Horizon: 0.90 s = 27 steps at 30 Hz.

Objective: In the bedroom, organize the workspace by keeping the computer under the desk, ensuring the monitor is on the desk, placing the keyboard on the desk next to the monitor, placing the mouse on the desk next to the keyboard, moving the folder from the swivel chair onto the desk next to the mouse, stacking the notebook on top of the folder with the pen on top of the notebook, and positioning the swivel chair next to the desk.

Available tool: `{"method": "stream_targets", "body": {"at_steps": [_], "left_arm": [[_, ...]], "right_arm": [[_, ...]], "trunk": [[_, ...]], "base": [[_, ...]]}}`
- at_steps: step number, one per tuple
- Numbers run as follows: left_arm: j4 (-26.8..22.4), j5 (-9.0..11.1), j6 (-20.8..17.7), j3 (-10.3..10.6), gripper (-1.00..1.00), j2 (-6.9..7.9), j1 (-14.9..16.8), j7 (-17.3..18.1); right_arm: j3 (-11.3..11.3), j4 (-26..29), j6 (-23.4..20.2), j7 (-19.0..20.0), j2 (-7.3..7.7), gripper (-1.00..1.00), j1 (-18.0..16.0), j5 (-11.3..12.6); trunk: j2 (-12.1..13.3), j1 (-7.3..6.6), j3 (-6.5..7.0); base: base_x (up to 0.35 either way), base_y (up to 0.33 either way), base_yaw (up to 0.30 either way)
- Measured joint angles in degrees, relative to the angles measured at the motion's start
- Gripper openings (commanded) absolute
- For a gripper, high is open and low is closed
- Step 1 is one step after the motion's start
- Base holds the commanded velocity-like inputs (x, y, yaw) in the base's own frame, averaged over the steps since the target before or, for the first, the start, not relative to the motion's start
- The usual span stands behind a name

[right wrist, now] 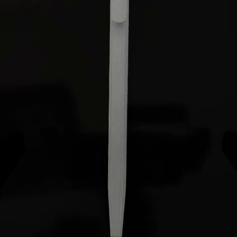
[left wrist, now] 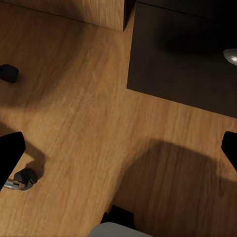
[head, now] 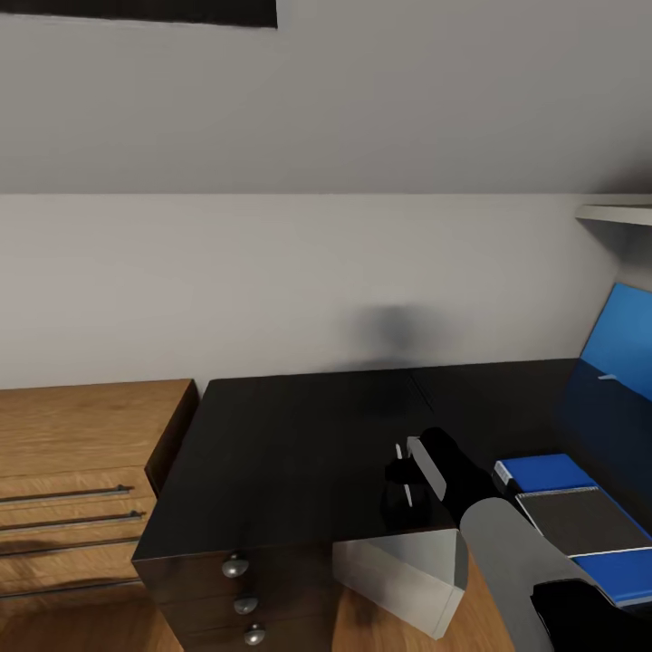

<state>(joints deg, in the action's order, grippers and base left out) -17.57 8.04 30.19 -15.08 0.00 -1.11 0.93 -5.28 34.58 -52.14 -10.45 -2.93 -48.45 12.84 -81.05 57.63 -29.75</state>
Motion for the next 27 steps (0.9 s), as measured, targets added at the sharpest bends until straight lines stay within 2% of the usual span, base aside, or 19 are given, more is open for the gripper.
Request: {"method": "stream_targets", "body": {"at_steps": [14,19,27], "left_arm": [[0.0,0.51,0.02,0.02,1.0,0.0,0.0,0.02],[0.01,0.63,0.08,0.03,1.0,-0.05,0.0,0.03],[0.0,0.63,0.09,0.01,1.0,-0.02,0.0,0.03]], "right_arm": [[0.05,0.04,0.0,0.0,0.03,1.0,-0.03,0.0],[0.06,0.08,0.0,0.0,0.08,1.0,-0.02,0.0],[0.06,0.03,0.0,0.0,0.02,1.0,-0.02,0.0]], "trunk": [[0.0,0.0,0.0],[-1.99,1.09,-0.89],[-2.01,1.1,-0.9]], "base": [[0.0,0.0,0.0],[0.0,0.0,0.0],[0.0,0.0,0.0]]}}
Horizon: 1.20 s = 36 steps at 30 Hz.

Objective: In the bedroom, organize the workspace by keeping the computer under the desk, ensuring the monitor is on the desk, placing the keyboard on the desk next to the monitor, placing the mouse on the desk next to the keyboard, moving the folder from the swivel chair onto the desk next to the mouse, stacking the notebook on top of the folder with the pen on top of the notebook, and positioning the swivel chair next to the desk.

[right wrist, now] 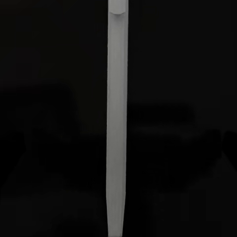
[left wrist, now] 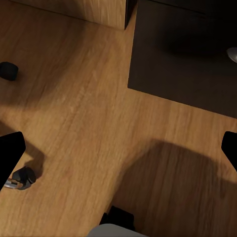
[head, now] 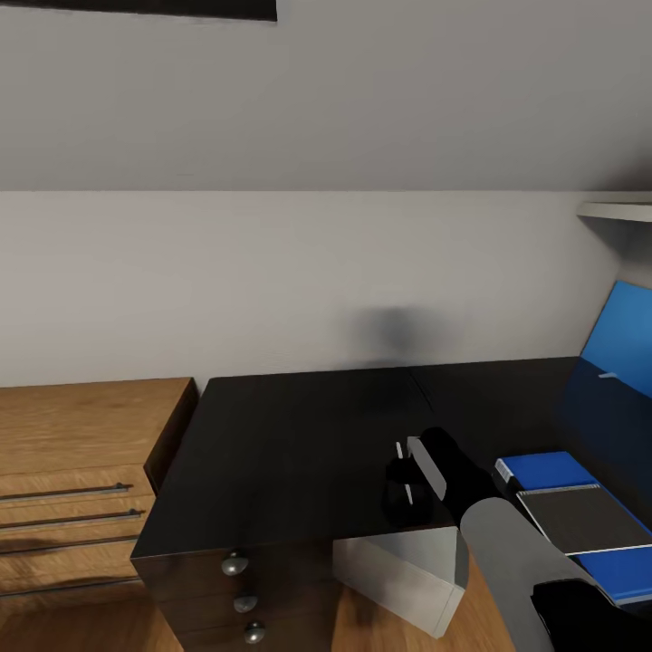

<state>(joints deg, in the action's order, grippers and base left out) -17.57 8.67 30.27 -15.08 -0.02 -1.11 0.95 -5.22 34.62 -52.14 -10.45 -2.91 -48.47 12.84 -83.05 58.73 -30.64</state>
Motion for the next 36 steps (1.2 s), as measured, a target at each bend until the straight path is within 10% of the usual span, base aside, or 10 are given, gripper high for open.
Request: {"method": "stream_targets", "body": {"at_steps": [22,23,36], "left_arm": [[0.0,-0.04,0.0,-0.01,1.0,0.02,0.0,0.0],[0.0,-0.05,0.0,-0.01,1.0,0.02,0.0,0.0],[0.0,-0.05,0.0,-0.01,1.0,0.02,0.0,0.0]], "right_arm": [[-0.01,0.0,0.0,0.0,-0.01,1.0,0.0,0.0],[0.0,0.01,0.0,0.0,-0.01,-1.0,-0.01,0.0],[0.0,0.03,-0.03,0.12,-0.01,-1.0,-0.01,-0.18]], "trunk": [[0.0,0.0,0.0],[0.0,0.0,0.0],[0.0,0.0,0.0]], "base": [[0.0,0.0,0.0],[0.0,0.0,0.0],[0.0,0.0,0.0]]}}
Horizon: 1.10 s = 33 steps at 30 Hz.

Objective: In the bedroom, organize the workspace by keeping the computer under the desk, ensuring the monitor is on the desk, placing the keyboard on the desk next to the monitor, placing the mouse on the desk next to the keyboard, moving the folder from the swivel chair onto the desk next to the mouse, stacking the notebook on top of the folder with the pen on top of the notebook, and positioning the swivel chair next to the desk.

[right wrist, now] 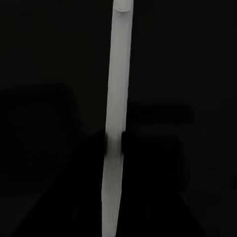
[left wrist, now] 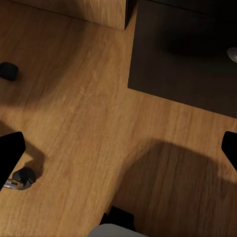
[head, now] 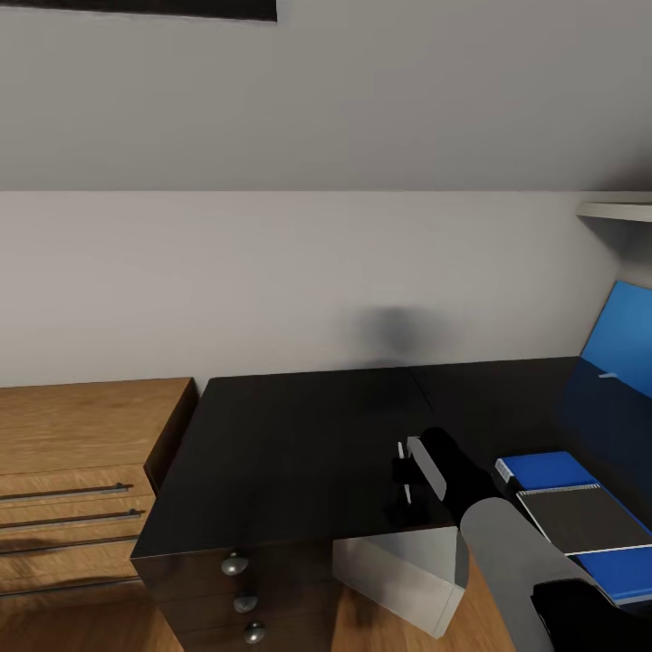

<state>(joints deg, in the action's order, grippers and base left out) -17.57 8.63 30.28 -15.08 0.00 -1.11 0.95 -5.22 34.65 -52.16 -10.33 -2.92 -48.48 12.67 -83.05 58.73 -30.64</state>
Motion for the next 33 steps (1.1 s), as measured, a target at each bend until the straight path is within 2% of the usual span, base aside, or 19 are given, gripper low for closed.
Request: {"method": "stream_targets", "body": {"at_steps": [30,33], "left_arm": [[0.0,0.0,0.0,0.01,1.0,0.0,0.0,0.0],[0.0,0.0,0.0,0.0,1.0,0.0,0.0,0.0]], "right_arm": [[-0.01,0.03,0.01,-0.08,0.09,-1.0,0.02,0.07],[0.01,0.02,0.01,-0.06,0.14,-1.0,0.02,0.12]], "trunk": [[0.0,0.0,0.0],[1.19,-0.65,0.53]], "base": [[0.0,0.0,0.0],[0.0,0.0,0.0]]}}
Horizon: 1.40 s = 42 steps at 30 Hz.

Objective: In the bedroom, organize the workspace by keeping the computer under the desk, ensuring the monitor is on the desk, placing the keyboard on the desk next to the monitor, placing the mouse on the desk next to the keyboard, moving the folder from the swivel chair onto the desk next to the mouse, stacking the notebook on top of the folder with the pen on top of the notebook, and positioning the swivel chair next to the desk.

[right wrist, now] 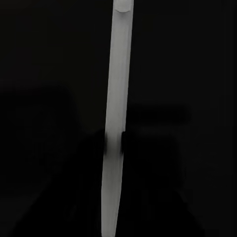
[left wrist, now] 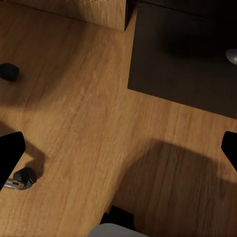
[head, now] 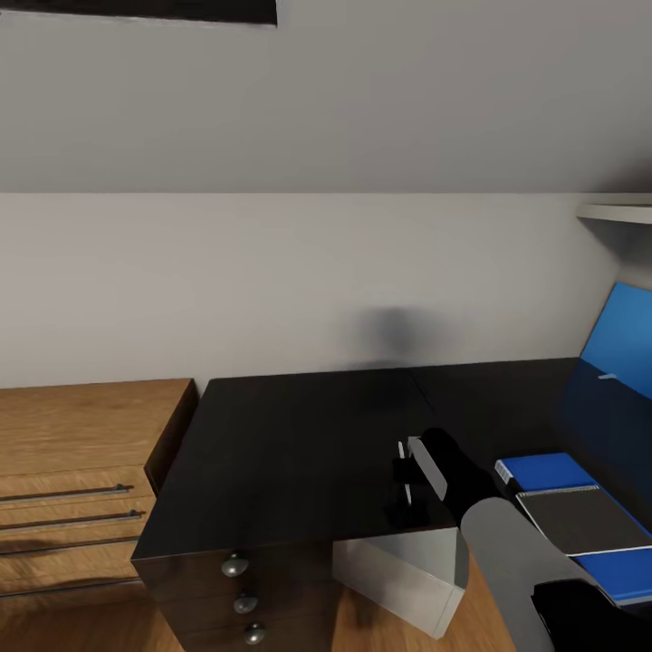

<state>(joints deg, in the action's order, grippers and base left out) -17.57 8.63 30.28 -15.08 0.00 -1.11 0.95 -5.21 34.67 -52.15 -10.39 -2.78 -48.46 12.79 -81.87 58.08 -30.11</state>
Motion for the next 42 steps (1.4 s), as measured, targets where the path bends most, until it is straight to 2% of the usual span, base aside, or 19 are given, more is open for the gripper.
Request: {"method": "stream_targets", "body": {"at_steps": [17,23,29,42], "left_arm": [[0.0,0.0,-0.08,-0.01,1.0,0.0,0.0,-0.01],[0.0,0.0,-0.09,-0.01,1.0,0.0,0.0,-0.02],[0.0,0.01,-0.09,0.03,1.0,0.0,0.0,-0.04],[0.05,0.01,-0.11,0.19,1.0,-0.07,0.01,0.0]], "right_arm": [[0.44,0.97,-0.34,0.18,0.3,-1.0,0.01,0.15],[0.28,4.46,-0.88,0.1,0.35,-1.0,0.0,0.13],[0.18,6.95,-2.07,0.07,0.72,-1.0,0.03,0.13],[0.09,7.76,-2.81,0.06,1.26,-1.0,0.06,0.15]], "trunk": [[6.82,-3.74,3.05],[9.23,-5.05,4.19],[11.63,-6.37,5.54],[16.85,-9.23,8.51]], "base": [[0.0,0.0,0.0],[0.0,0.0,-0.034],[0.0,0.0,-0.147],[0.0,0.0,-0.224]]}}
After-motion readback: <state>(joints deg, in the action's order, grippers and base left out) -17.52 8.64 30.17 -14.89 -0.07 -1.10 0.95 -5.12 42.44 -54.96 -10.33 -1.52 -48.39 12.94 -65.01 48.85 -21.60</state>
